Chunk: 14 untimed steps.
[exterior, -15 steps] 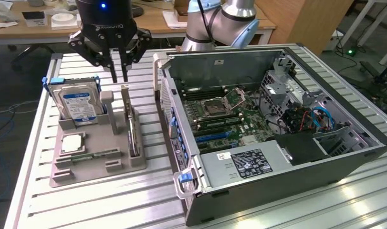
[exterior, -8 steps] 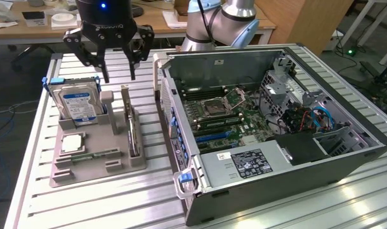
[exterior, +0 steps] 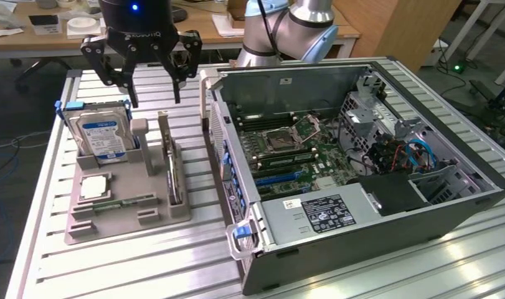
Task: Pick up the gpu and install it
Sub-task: 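Pick up the gpu and move the gpu toward the slot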
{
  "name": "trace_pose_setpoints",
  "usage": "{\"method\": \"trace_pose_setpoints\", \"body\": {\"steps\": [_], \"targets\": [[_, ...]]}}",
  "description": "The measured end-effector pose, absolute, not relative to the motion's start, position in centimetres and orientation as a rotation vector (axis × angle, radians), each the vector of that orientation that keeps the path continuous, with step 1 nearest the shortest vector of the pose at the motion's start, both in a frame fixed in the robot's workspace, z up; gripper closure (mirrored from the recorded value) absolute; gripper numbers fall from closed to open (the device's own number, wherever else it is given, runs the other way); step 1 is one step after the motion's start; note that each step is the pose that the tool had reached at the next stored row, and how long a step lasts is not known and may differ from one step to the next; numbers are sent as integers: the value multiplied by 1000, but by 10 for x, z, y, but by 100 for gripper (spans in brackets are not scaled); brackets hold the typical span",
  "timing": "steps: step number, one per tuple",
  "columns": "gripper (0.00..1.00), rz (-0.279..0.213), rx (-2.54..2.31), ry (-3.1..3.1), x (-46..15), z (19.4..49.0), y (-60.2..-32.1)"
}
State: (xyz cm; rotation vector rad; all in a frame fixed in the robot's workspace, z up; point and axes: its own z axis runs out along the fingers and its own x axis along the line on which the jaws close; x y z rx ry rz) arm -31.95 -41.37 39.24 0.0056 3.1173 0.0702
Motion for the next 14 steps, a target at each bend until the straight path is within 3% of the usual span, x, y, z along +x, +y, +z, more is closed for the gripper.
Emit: {"method": "trace_pose_setpoints", "body": {"steps": [6, 9, 10, 14], "targets": [[35, 71, -31, 3125, -319, 385, -418], [29, 71, -51, 3130, -319, 378, -419], [22, 71, -54, 3130, -319, 376, -419], [22, 68, -63, 3130, -318, 369, -419]]}}
